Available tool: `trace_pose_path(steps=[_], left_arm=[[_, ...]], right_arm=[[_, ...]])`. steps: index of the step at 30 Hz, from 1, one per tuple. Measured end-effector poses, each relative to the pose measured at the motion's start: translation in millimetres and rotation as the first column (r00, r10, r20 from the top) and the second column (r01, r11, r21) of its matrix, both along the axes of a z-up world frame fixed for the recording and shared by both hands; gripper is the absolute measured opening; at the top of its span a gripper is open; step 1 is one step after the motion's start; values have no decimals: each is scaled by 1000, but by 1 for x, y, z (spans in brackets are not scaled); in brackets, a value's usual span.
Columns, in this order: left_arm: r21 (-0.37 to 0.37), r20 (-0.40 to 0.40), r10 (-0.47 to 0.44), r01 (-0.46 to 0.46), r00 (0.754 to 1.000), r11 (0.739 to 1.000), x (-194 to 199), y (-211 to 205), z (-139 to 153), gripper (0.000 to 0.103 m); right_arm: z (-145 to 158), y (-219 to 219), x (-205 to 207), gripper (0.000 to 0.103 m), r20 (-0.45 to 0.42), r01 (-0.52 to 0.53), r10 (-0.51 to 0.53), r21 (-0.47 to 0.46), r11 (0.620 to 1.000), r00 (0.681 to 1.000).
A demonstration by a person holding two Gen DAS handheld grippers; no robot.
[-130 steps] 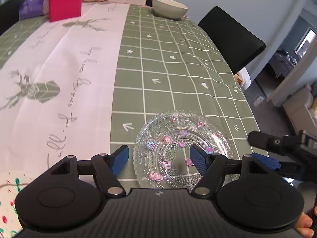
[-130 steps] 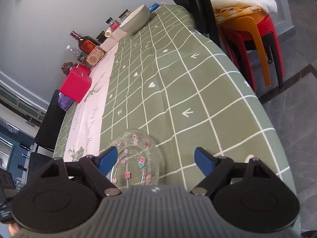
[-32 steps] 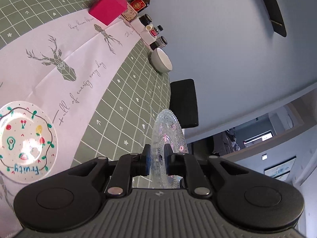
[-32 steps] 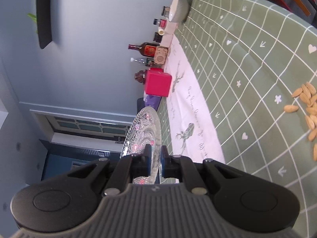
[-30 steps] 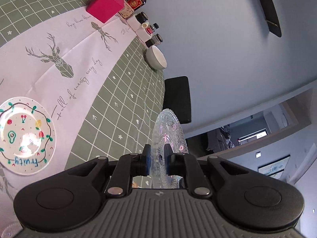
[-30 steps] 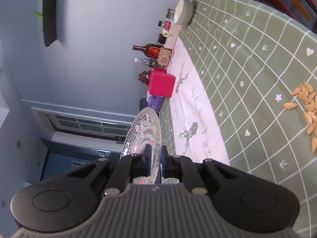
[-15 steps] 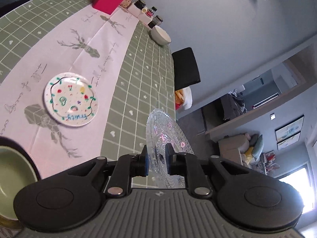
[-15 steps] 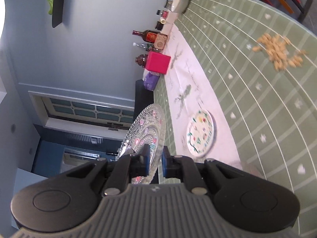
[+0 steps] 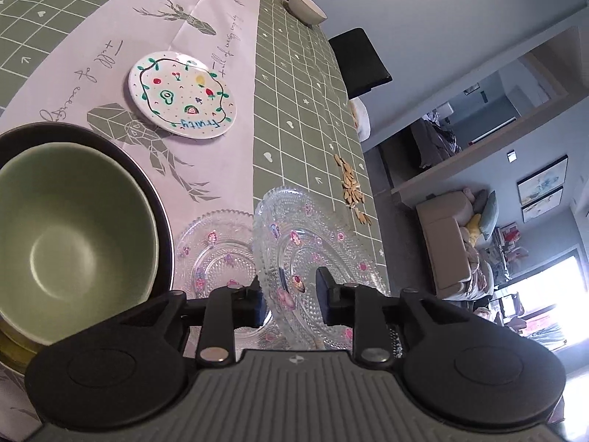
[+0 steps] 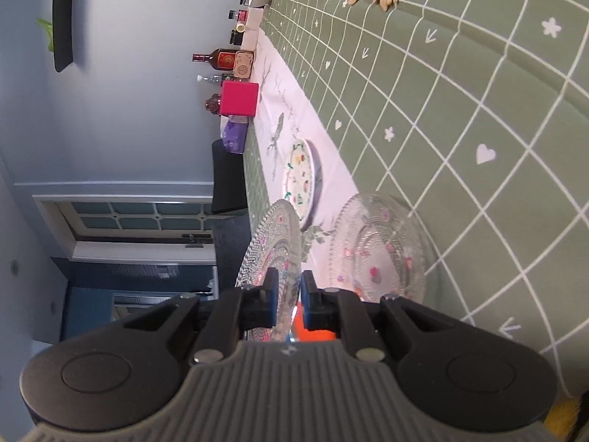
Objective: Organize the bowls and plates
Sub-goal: 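Lower the beaded plate onto the first glass plate and open both tools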
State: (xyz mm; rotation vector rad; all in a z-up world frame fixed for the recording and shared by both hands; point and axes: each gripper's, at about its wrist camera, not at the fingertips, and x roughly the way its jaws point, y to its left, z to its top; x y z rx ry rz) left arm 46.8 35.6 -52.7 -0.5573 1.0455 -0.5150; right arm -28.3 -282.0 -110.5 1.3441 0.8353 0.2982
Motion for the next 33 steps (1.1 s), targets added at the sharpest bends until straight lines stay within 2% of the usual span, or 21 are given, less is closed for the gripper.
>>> trace_pose_path(steps=[4, 6, 8, 10, 16, 20, 25, 30, 33], left_arm=[[45, 51, -17, 14, 999, 999, -2, -6, -1, 35], [77, 73, -26, 21, 997, 997, -4, -9, 1, 35], [140, 95, -19, 5, 995, 990, -7, -12, 1, 36], [162, 105, -16, -1, 994, 987, -9, -12, -1, 36], [183, 115, -11, -11, 993, 983, -12, -12, 1, 36], [204, 116, -39, 14, 993, 979, -11, -13, 2, 36], [220, 103, -32, 8, 994, 975, -18, -7, 6, 36], [237, 103, -14, -11, 995, 971, -22, 0, 12, 36], [219, 118, 24, -49, 993, 974, -25, 6, 16, 36]], right_arm=[[2, 4, 5, 10, 6, 0, 1, -74, 997, 1000], [-2, 3, 5, 10, -9, 5, -5, -56, 998, 1000], [-9, 2, 6, 10, -28, 12, -12, -26, 1000, 1000], [-14, 1, 6, 10, -43, 18, -19, -16, 1000, 999], [-23, -2, 6, 10, -62, 34, -31, 48, 998, 998], [-27, -5, 4, 11, -76, 52, -46, 79, 995, 996], [-27, -5, 4, 11, -77, 51, -45, 81, 995, 996], [-39, -2, 6, 12, -137, 62, -47, 112, 992, 989], [-45, 0, 7, 13, -173, 81, -61, 110, 991, 983]])
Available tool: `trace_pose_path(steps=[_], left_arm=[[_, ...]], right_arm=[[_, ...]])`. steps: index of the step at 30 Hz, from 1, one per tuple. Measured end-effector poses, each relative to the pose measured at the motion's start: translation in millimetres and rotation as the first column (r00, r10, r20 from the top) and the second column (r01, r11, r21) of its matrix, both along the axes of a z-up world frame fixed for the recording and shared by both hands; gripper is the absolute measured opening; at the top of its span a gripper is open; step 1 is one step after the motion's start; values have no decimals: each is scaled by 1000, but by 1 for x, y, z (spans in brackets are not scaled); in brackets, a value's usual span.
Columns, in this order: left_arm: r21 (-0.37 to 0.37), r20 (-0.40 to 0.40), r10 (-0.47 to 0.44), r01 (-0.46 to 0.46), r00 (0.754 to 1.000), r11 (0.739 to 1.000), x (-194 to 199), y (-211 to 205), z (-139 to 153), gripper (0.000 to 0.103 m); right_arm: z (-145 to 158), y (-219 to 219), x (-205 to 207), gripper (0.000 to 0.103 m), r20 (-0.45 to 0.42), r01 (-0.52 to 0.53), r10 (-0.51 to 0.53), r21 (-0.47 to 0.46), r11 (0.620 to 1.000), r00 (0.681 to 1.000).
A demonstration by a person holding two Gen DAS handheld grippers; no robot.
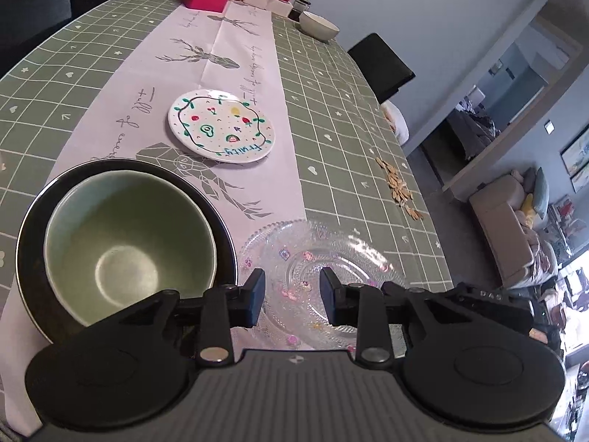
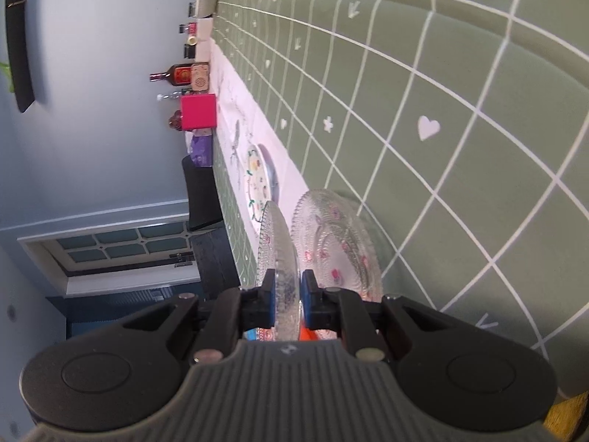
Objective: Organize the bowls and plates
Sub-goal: 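Lower the beaded plate onto the first glass plate and open both tools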
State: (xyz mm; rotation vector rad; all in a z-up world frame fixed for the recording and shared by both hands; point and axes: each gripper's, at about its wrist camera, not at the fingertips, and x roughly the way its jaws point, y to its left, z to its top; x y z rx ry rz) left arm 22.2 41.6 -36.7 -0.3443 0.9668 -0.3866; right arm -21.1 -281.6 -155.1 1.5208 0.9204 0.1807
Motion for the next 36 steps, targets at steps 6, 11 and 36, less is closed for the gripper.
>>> trace_pose_path(steps=[6, 11, 36], left_arm=[[22, 101, 14, -17, 995, 1000, -12, 2, 19, 36], [62, 149, 9, -18, 989, 998, -15, -1, 25, 36], [172, 176, 77, -108, 981, 979, -19, 23, 28, 36]], right_arm=[[-3, 8, 5, 16, -17, -2, 1, -44, 999, 1000], [1, 16, 10, 15, -6, -12, 11, -107, 994, 1000], [61, 83, 27, 17, -40, -53, 35, -805, 591, 999]])
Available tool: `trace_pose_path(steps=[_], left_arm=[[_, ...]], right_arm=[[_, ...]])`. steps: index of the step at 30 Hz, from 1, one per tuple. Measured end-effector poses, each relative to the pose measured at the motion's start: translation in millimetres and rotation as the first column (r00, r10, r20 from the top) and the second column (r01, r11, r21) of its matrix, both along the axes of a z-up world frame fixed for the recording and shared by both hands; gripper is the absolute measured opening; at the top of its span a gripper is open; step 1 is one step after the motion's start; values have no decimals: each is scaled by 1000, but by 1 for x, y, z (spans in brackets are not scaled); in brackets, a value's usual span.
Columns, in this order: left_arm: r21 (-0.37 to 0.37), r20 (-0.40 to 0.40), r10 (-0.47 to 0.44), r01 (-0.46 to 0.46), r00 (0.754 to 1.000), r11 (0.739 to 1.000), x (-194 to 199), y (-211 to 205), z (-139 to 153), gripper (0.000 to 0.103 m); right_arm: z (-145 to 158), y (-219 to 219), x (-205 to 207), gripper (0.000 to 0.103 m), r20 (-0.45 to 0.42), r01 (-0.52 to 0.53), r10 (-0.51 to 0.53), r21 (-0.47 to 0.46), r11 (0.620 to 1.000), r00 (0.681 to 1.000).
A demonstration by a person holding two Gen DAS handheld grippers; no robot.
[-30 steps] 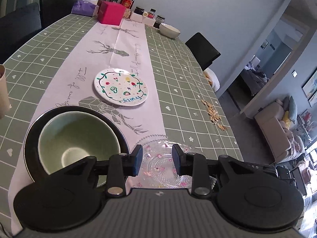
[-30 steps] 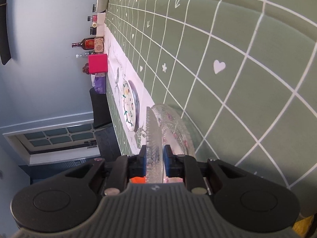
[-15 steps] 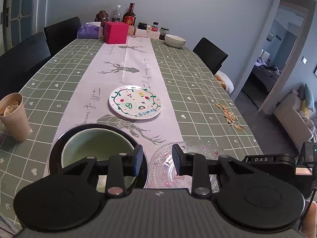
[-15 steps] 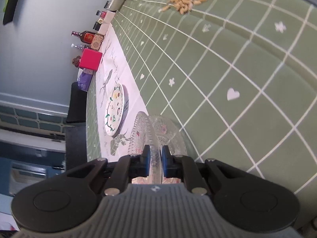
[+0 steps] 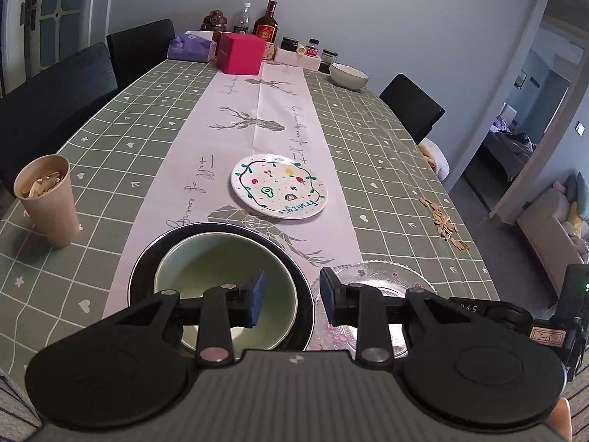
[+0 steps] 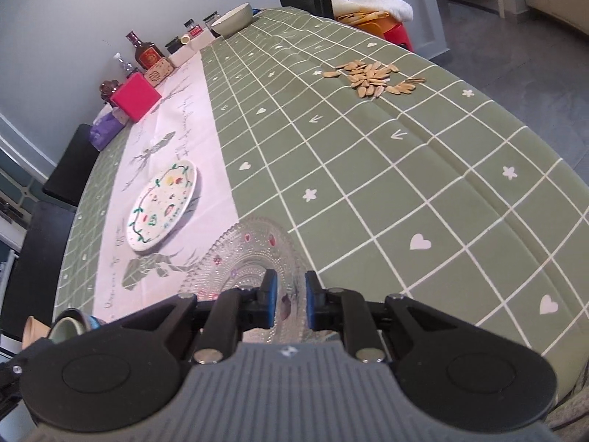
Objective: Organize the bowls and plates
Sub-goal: 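Lower the beaded plate onto the first glass plate and open both tools, then move both tools to the white plate painted with fruits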
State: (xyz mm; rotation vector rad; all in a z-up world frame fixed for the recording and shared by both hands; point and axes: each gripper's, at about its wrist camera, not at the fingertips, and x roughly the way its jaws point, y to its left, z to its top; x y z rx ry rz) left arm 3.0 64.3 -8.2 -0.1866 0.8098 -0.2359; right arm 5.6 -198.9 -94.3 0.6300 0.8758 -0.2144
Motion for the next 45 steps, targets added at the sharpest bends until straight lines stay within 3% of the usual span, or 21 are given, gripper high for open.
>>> trace_pose_path(steps=[3, 6, 13, 15, 17, 21, 24, 29, 32, 36, 38, 41, 45], left_arm=[[2, -3, 3, -3, 1000, 1000, 0, 4, 0, 36], [5, -9, 0, 0, 1000, 1000, 0, 5, -1, 36], [12, -12, -3, 3, 1000, 1000, 0, 5, -3, 36], [49, -4, 13, -13, 1000, 999, 0, 2, -4, 36], [92, 10, 35, -36, 999, 995, 0, 0, -5, 36], [74, 24, 21, -22, 999, 997, -2, 1, -1, 36], [116, 62, 22, -29, 998, 993, -7, -4, 2, 36], [143, 76, 21, -32, 997, 989, -8, -10, 4, 40], [156, 78, 22, -34, 997, 987, -8, -12, 7, 42], [188, 116, -6, -16, 993, 982, -6, -16, 21, 55], [171, 165, -28, -1, 986, 985, -6, -15, 32, 61], [154, 228, -49, 14, 972, 988, -1, -10, 52, 70], [111, 252, -48, 20, 967, 994, 18, -3, 71, 73]], right_arm=[[-1, 2, 0, 18, 2, 8, -8, -46, 999, 1000], [-3, 7, 1, 27, 1, -12, 12, -77, 997, 1000], [-10, 13, 3, 27, 4, -26, 27, -88, 996, 1000], [-10, 15, 3, 27, 8, -39, 40, -108, 993, 999], [-10, 21, 3, 27, 13, -52, 55, -148, 988, 998], [-10, 36, 3, 29, 9, -89, 94, -257, 962, 996], [-6, 40, 1, 34, 24, -101, 113, -288, 952, 993], [15, 45, -6, 53, 82, -98, 135, -353, 930, 987], [29, 42, -7, 66, 115, -111, 156, -328, 938, 981], [55, 39, 0, 71, 153, -182, 227, -261, 948, 962], [72, 42, 7, 79, 174, -204, 258, -281, 938, 950], [93, 44, 21, 80, 177, -235, 302, -322, 917, 937], [114, 43, 42, 84, 195, -278, 348, -313, 908, 917]])
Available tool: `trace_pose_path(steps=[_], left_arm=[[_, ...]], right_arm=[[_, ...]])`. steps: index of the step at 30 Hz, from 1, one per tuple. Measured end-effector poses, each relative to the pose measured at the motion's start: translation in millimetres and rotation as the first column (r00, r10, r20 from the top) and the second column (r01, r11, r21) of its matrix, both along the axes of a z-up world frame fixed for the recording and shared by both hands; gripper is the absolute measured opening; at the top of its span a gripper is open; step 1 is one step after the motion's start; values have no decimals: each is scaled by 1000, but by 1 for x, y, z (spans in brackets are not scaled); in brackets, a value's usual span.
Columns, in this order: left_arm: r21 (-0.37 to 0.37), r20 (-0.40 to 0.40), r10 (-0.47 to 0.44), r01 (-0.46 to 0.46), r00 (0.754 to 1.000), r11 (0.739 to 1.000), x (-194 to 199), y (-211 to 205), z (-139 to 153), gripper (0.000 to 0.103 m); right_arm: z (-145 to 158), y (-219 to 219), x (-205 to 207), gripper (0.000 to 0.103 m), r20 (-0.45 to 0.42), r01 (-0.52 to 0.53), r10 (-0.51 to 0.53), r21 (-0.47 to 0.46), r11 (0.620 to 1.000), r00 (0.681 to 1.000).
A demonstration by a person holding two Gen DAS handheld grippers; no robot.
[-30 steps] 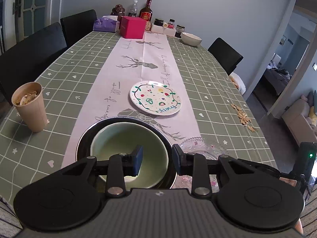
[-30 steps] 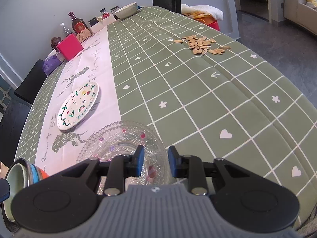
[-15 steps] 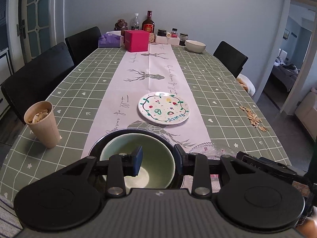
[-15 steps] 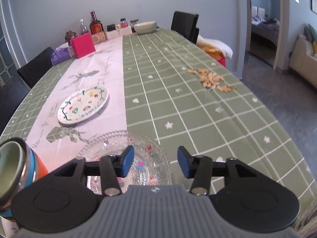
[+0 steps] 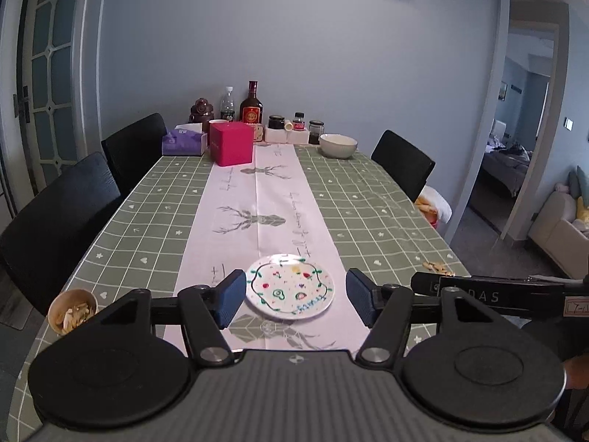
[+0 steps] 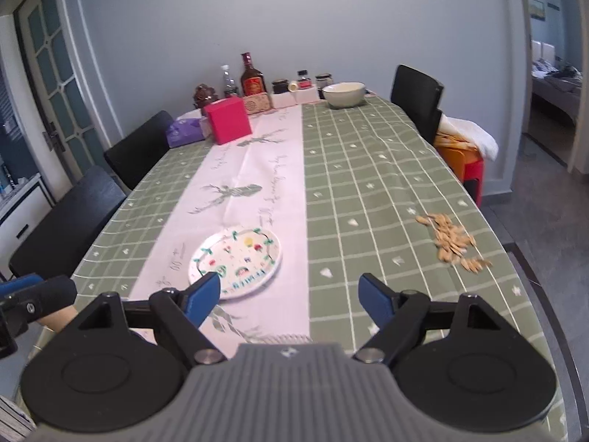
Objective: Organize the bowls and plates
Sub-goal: 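Move both tools to the white plate painted with fruits, then close both tools on the painted plate rim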
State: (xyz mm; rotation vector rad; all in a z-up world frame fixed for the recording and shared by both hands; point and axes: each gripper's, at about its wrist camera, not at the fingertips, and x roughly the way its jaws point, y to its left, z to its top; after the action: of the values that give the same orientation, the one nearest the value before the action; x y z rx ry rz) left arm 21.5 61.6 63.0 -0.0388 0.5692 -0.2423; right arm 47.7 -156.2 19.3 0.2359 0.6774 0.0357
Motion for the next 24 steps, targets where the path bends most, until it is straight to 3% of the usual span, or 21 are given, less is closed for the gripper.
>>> trace_pose_path(steps=[6, 10, 14, 18, 24], left_arm=[[-31, -1, -3, 3, 1000, 1000, 41, 14, 9, 76], [-20, -27, -75, 74, 997, 997, 77, 23, 0, 80], [-43, -63, -88, 85, 994, 995, 112, 33, -22, 80], [-49, -87, -31, 27, 996, 998, 140, 49, -59, 77], [-92, -235, -139, 120, 962, 988, 178, 62, -100, 76]], right_arm=[[5, -3, 39, 89, -11, -13, 14, 30, 999, 1000], [-6, -14, 69, 89, -57, -6, 12, 106, 994, 998], [-23, -25, 98, 89, -107, -1, 22, 186, 982, 994], [-44, -29, 120, 89, -128, 36, -10, 199, 979, 992], [-90, -28, 154, 89, -182, -10, 78, 352, 936, 980]])
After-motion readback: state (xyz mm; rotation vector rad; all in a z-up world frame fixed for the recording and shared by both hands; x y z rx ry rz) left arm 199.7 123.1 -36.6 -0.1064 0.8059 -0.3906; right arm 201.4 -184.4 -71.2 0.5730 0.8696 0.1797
